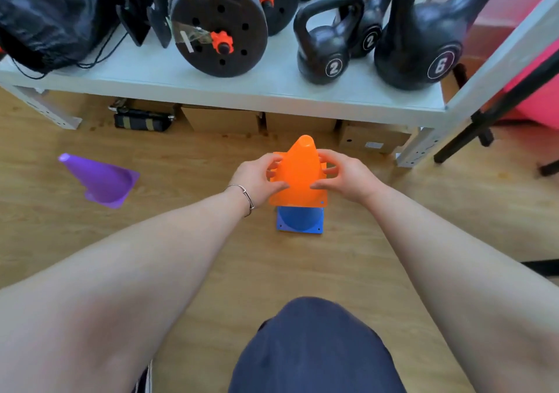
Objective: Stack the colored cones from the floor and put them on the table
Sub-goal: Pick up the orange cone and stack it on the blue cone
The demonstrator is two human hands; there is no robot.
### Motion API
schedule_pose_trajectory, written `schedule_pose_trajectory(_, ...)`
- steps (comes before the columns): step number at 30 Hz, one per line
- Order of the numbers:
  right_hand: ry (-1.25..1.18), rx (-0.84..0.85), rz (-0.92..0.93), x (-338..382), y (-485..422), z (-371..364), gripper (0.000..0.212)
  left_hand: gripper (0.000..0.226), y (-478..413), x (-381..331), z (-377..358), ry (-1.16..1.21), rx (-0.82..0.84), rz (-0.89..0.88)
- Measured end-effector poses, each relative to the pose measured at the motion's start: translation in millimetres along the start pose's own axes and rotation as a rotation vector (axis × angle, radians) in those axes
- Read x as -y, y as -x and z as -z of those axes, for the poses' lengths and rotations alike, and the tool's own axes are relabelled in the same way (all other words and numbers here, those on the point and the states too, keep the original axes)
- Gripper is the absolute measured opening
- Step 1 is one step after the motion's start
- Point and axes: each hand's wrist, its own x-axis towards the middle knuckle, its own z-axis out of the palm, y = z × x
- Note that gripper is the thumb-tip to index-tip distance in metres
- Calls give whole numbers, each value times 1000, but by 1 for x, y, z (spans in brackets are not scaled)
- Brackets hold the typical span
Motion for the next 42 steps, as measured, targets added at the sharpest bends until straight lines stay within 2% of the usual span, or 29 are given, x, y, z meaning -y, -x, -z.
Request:
schedule_pose_trajectory(6,-47,13,-76,-48,-15,-28,84,63,-27,30,-38,6,79,34)
schedule_pose_trajectory(12,-51,50,-127,-82,-27,-63,86,74,-38,60,-66,-18,178,61)
schedule_pose_trajectory(20,-106,8,-174,-112,-28,-93,84,70,-44,73,-86,-45,229,89)
schedule_pose_trajectory(27,-154,-8,-187,-125,-29,-101,83,68,-46,81,-97,-55,210,97)
schedule_pose_trajectory(37,-143,20,-221,-120,-31,-95,83,66,-60,71,-90,-358,302,59)
schedule_pose_trajectory(42,48,37,-196,-111,-28,-91,83,62,-57,67,-89,-495,312,3)
